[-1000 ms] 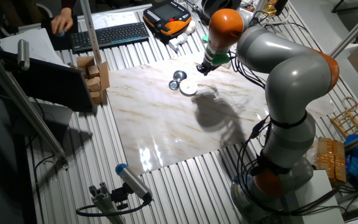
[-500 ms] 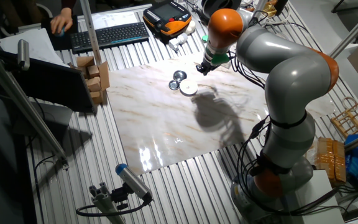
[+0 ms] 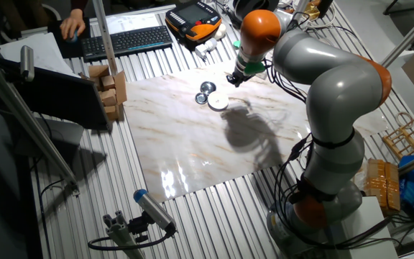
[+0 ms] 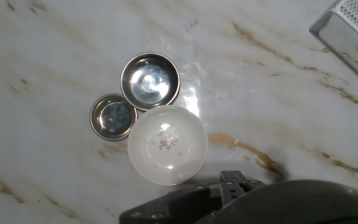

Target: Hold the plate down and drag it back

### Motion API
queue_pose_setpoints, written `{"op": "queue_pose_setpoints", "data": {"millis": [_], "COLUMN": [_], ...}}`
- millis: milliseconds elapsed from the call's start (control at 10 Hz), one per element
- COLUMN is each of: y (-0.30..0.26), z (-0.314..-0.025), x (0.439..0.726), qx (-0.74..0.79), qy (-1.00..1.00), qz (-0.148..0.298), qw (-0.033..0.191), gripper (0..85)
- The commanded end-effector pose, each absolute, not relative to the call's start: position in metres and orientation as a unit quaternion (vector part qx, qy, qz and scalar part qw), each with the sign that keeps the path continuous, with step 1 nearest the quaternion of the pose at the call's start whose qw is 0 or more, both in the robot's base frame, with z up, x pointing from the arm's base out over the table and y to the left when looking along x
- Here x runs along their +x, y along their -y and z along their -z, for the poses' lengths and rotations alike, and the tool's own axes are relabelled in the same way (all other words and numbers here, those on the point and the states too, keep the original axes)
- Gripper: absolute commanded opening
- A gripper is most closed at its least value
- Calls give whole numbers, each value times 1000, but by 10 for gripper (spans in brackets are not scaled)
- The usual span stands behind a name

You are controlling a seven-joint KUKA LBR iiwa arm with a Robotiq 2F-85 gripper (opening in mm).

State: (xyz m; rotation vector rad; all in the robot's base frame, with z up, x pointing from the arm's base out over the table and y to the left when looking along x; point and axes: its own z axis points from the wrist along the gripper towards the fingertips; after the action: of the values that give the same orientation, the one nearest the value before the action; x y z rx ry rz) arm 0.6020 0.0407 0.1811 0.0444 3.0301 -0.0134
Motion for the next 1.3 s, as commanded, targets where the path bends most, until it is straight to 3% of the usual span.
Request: {"op": "queue_pose_setpoints", "data": {"millis": [0,1200], "y": [-41,-44], "z": [-181,-184], "x": [602,602], "qx": [15,17], "qy": [-998,-998], "qz": [5,5], "qw": [55,54], "gripper": [0,0]}}
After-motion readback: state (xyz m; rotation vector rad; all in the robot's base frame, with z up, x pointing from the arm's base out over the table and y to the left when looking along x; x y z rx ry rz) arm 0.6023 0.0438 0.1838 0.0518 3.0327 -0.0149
